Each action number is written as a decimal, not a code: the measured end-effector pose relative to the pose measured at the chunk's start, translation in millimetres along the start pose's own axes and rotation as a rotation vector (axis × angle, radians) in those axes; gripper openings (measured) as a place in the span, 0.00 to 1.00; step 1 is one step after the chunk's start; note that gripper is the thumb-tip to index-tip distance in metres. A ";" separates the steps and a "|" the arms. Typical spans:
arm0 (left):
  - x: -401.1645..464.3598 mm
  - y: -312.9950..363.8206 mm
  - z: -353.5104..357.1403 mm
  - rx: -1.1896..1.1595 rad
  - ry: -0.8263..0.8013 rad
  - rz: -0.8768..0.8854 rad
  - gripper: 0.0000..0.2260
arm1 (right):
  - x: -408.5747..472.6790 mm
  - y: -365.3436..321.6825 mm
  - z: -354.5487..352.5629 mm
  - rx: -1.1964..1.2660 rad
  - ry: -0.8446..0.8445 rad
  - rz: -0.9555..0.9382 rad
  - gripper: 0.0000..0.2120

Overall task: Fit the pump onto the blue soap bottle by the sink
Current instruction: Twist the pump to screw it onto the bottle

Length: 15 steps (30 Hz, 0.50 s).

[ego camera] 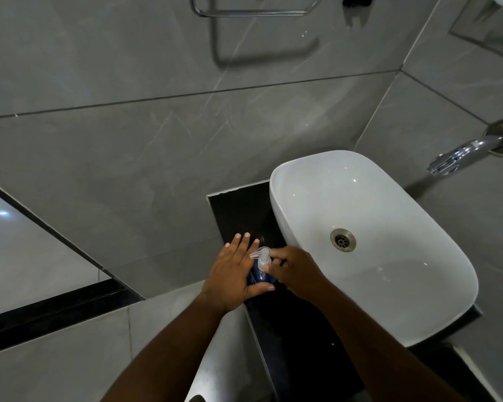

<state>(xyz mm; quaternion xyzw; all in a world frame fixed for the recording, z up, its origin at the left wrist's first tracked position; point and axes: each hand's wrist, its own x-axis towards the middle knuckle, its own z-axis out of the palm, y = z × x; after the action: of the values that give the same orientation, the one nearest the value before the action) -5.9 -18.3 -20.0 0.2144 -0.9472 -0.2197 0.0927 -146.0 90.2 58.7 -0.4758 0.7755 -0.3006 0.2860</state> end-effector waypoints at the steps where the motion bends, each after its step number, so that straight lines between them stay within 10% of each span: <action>1: -0.2 0.5 -0.6 0.001 -0.003 0.001 0.44 | -0.2 0.4 0.9 -0.003 0.018 0.000 0.07; 15: -1.8 4.5 -7.0 0.052 -0.061 -0.016 0.45 | -2.3 7.0 12.5 0.055 0.183 0.034 0.12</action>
<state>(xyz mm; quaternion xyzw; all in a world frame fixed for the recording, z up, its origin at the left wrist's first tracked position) -4.1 -16.4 -11.9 0.2177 -0.9532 -0.2019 0.0563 -140.0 92.5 45.7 -0.4252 0.7979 -0.3589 0.2320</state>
